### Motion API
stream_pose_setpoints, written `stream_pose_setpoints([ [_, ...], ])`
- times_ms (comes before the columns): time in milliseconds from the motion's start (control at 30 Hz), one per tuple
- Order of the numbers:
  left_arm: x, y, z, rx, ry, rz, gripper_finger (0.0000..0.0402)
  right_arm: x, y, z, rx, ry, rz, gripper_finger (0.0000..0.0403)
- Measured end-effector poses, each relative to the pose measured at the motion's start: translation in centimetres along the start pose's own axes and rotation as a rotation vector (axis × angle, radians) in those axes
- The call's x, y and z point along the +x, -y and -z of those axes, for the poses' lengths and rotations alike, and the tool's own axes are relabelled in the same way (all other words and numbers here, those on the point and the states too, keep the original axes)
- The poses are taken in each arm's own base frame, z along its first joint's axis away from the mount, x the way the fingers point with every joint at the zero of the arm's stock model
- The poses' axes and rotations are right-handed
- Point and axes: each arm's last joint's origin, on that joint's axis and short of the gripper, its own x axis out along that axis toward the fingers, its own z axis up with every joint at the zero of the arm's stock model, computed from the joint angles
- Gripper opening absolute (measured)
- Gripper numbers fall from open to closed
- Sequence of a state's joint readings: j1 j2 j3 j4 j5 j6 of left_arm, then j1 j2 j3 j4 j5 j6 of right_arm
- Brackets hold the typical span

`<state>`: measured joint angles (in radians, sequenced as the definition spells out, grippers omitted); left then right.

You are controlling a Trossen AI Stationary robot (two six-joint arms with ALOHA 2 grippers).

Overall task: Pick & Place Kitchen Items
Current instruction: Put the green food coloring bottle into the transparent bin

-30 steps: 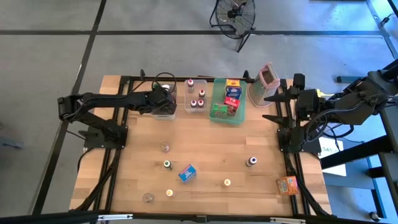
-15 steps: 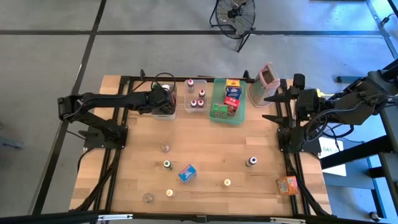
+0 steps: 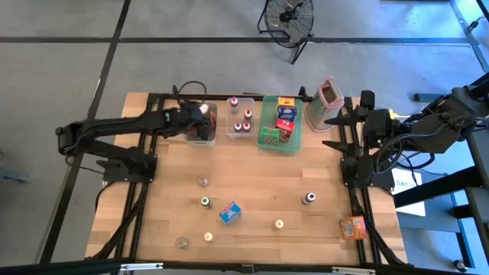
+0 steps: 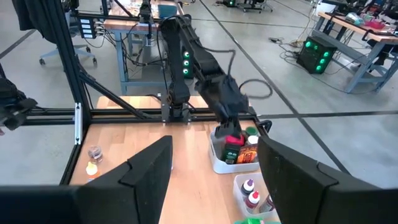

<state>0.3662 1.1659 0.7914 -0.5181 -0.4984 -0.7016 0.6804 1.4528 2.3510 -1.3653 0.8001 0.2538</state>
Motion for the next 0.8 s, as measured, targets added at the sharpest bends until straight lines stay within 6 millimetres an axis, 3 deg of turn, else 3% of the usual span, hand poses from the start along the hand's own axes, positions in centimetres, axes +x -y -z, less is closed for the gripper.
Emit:
stream_pose_setpoints([
  [433, -8.8, -1.8, -1.3, 0.168, 0.147, 0.554, 0.0178, 0.0, -0.1, 0.0, 0.005, -0.011, -0.044, 0.0238],
  [633, -10.5, -2.3, -1.0, 0.189, 0.160, 0.669, 0.0180, 0.8, -1.0, 0.1, 0.016, -0.035, -0.048, 0.0238],
  [800, -10.8, -2.1, -0.8, 0.202, 0.126, 0.738, 0.0211, 2.0, -2.2, 0.5, -0.012, -0.081, -0.060, 0.0238],
])
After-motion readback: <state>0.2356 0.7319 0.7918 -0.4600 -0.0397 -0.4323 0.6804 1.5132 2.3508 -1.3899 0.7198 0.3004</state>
